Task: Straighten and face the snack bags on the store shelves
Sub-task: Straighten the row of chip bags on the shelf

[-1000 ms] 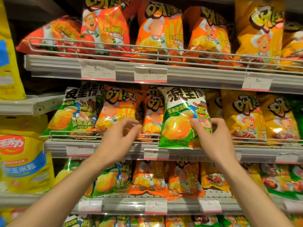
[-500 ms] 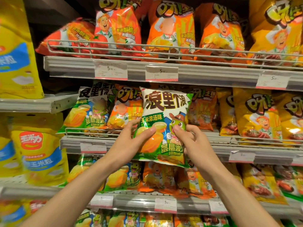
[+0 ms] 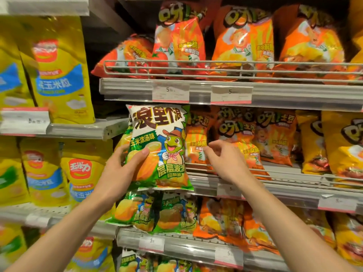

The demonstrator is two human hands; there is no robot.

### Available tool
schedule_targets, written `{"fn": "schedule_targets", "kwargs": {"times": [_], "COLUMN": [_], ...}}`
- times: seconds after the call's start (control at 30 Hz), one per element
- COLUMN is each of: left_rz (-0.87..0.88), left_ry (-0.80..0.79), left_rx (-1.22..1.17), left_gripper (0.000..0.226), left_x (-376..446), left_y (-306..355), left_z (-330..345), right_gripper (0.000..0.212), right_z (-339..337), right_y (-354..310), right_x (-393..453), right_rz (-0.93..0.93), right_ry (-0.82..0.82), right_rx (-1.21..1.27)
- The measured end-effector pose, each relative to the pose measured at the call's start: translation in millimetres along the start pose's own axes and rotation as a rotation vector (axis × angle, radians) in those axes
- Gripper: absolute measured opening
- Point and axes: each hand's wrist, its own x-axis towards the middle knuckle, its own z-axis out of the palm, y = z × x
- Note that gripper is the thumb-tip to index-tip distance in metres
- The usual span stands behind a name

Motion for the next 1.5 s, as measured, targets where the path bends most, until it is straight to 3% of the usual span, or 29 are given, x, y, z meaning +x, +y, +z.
{"fn": "schedule_targets", "kwargs": {"times": [0.17, 0.4, 0.7, 0.97, 1.17, 1.27, 1.37, 1.5], "left_rz": [0.010, -0.018, -0.015, 0.034, 0.016, 0.010, 0.014, 0.016], "left_ry": [0.077, 0.101, 0.058, 0.010, -0.005, 0.000, -0.001, -0.006], "left_rx": [-0.019, -0.014, 0.015, 0.091, 0.104, 0.116, 0.131, 0.158], "left_gripper": [0.061, 0.049, 0.081, 0.086, 0.092, 0.097, 0.099, 0.099], "left_x": [9, 13, 19, 30, 38, 38, 36, 34], "left_y": [-4, -6, -1, 9, 14, 14, 14, 17], "left_z": [-11, -16, -3, 61, 82, 84, 85, 87], "right_gripper": [0.052, 0.037, 0.033, 0.016, 0.027, 0.045, 0.060, 0.085], "right_z": [16, 16, -39, -104, -132, -132, -120, -96], "right_y": [-16, -20, 12, 85, 133, 144, 134, 123], "right_x": [4, 7, 1, -27, -35, -38, -45, -48], "right_rz": [0.022, 0.136, 0.124, 0.159, 0.265, 0.355, 0.269, 0.196], "right_ry": [-0.017, -0.017, 0.190, 0.335, 0.392, 0.384, 0.453, 0.304], "right_rx": [-0.148, 0.261, 0.410, 0.345, 0.224, 0.021, -0.155, -0.327]}}
